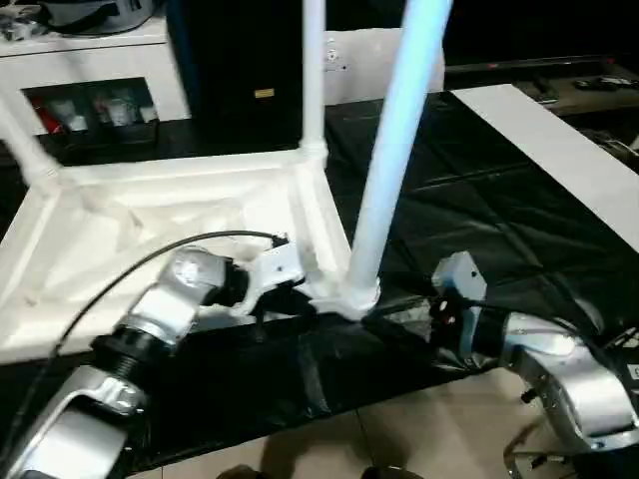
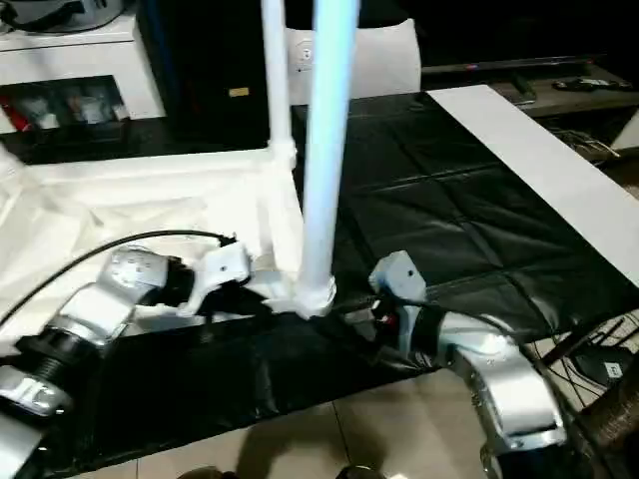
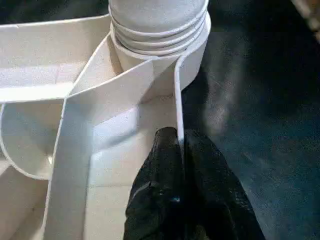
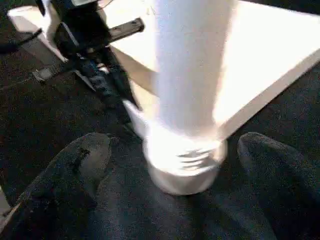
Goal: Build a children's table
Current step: Rotate leg to tighten
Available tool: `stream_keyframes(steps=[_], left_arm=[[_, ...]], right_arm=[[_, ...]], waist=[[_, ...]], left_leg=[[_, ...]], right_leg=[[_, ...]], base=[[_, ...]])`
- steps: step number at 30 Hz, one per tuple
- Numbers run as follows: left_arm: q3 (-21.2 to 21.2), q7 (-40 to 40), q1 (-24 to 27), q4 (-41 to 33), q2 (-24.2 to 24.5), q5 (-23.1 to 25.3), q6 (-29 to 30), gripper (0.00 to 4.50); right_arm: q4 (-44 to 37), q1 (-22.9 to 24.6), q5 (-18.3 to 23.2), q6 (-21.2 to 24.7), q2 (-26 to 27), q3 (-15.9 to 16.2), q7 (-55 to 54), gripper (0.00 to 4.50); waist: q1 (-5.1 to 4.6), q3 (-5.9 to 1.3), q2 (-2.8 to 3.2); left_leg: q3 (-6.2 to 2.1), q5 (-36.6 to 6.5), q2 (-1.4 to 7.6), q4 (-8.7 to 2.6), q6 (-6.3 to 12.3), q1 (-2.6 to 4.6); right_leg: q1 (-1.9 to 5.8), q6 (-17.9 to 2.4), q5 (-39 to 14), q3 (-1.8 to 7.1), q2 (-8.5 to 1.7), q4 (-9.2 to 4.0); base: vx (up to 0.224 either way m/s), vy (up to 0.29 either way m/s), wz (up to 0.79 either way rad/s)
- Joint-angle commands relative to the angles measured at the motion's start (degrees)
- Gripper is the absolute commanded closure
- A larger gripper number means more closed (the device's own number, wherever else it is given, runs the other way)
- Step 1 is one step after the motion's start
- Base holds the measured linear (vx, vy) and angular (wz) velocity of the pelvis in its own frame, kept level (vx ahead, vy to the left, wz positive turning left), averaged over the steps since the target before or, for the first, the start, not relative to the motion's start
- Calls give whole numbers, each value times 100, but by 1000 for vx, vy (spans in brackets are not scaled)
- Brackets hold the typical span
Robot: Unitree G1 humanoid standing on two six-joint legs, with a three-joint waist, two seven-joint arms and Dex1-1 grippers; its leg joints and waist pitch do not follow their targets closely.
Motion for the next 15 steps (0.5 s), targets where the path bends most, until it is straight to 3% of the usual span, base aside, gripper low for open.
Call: stream_keyframes(steps=[1, 2, 5, 6, 15], left_arm=[[-230, -379, 8, -143, 11, -17, -238, 444], [-324, -557, -10, -123, 66, 7, -361, 444], [-417, -741, -26, -110, 119, 31, -493, 444], [-456, -847, -31, -107, 139, 32, -556, 450], [-607, -1164, -78, -99, 177, 96, -814, 450]], right_arm=[[31, -122, 37, -179, -70, -35, 179, 0], [114, -215, 98, -215, -166, 94, 530, 0], [230, -318, 150, -239, -209, 198, 826, 0], [339, -399, 170, -278, -201, 247, 976, 30], [855, -799, 185, -468, -200, 551, 1538, 94]], waist=[[19, -390, -34], [21, -390, -69], [82, -390, -70], [108, -392, -62], [154, -383, -102]], left_leg=[[-69, -1316, 298, -407, 263, 78], [-57, -1303, 300, -404, 279, 84], [-53, -1289, 308, -399, 319, 87], [-54, -1307, 311, -401, 303, 93], [-49, -1413, 319, -406, 185, 109]], right_leg=[[259, -1116, -1636, 300, -344, -351], [255, -1138, -1587, 303, -342, -351], [268, -1171, -1573, 305, -362, -344], [264, -1177, -1602, 305, -364, -336], [255, -1139, -1839, 308, -374, -348]], base=[[0, 0, 0], [0, 0, 0], [0, 0, 0], [0, 0, 0], [0, 0, 0]])
